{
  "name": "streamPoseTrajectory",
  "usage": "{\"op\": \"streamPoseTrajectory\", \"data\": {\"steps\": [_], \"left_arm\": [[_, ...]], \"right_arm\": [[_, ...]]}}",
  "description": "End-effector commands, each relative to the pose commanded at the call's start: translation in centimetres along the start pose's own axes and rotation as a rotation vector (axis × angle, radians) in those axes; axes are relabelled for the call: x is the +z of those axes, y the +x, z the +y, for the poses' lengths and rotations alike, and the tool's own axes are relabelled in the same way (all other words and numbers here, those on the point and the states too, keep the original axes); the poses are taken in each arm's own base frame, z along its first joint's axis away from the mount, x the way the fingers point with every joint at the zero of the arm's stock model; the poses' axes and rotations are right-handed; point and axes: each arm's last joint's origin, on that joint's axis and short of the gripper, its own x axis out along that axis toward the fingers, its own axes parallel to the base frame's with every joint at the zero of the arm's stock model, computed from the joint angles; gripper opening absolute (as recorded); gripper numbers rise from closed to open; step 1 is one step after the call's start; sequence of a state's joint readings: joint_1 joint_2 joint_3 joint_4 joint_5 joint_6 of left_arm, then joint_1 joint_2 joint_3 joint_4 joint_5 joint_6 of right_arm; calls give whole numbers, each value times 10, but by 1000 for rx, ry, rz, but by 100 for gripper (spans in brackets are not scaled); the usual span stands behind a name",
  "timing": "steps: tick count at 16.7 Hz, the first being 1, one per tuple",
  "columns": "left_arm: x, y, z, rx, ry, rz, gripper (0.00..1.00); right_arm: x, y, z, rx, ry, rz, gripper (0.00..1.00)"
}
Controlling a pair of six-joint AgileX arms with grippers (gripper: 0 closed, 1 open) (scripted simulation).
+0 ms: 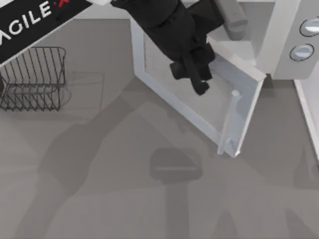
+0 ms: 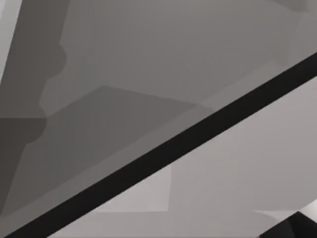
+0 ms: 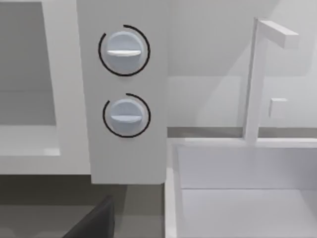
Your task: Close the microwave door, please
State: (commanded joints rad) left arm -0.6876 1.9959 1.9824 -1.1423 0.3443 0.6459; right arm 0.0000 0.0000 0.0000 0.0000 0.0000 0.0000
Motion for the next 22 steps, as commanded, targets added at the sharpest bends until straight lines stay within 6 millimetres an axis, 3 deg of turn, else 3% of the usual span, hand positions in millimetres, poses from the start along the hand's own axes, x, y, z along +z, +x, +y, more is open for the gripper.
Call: {"op": "streamPoseTrajectory", "data": {"steps": [3, 7, 10, 13, 16, 20, 22], "left_arm": [[0, 0, -1, -3, 2, -1, 0], [22, -4, -18, -12, 109, -83, 0], [32, 4, -29, -44, 139, -89, 0], [23, 13, -18, -42, 57, -24, 0], [16, 10, -4, -2, -1, 1, 0], [17, 9, -6, -5, 5, -1, 0], [22, 1, -18, -25, 36, -8, 0]], "right_arm": [[0, 0, 0, 0, 0, 0, 100], [0, 0, 0, 0, 0, 0, 100], [0, 0, 0, 0, 0, 0, 100], [0, 0, 0, 0, 0, 0, 100], [0, 0, 0, 0, 0, 0, 100], [0, 0, 0, 0, 0, 0, 100], [0, 0, 0, 0, 0, 0, 100]]}}
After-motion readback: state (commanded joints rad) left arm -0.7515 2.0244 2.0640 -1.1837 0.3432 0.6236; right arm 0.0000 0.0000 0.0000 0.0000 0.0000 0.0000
